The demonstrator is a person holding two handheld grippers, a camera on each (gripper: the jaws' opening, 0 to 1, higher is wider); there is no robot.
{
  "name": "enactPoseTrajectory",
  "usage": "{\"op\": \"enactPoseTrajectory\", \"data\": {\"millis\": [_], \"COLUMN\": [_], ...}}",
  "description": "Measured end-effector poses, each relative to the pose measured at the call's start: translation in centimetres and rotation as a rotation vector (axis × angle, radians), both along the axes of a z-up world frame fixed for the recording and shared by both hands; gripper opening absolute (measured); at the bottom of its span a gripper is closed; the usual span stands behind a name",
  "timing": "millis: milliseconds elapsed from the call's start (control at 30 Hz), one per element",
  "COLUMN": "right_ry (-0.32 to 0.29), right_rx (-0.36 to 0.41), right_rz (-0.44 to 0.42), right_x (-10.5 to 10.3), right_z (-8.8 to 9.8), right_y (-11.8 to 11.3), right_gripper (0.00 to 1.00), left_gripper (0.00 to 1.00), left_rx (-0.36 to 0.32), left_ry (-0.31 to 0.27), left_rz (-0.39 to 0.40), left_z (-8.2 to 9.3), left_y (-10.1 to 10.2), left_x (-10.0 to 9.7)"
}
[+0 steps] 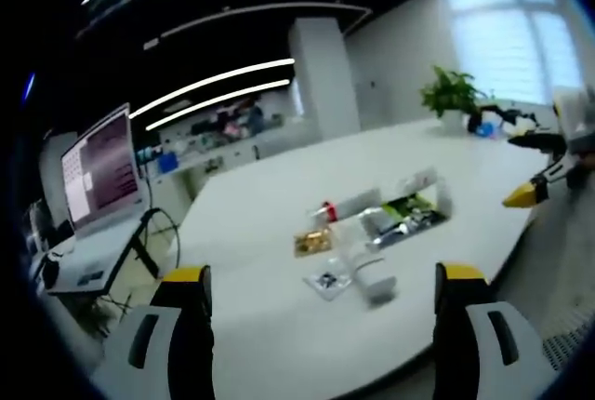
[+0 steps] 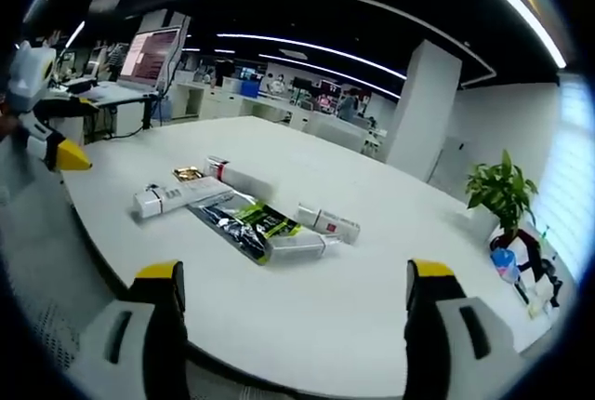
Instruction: Arrange the skincare products in the storage area until every visible bottle or jar stands upright without overlapping.
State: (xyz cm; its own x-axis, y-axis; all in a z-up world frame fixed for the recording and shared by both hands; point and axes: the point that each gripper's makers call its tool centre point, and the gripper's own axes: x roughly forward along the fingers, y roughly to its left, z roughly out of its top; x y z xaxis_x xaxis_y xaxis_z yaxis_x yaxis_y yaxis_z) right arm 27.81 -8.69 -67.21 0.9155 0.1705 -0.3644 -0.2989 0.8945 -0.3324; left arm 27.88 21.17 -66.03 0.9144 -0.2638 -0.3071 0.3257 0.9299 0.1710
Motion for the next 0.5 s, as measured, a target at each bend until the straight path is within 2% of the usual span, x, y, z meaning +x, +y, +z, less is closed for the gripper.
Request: {"op": "enactPoseTrajectory", "data": {"millis": [500], "right_ry": [0.011], "right_rx": [-0.004], "right_rz": [-0.001], "right_x": [0.03], "right_z": [-0.23], "right_y": [-0.10], "right_gripper": [1.00], "left_gripper": [0.97], "left_rx": [-0.004], "left_ry": [-0.012], "left_rz": [-0.003], "left_z": [0.23], "left_y": [-0.17], "left_x": [0.01]}}
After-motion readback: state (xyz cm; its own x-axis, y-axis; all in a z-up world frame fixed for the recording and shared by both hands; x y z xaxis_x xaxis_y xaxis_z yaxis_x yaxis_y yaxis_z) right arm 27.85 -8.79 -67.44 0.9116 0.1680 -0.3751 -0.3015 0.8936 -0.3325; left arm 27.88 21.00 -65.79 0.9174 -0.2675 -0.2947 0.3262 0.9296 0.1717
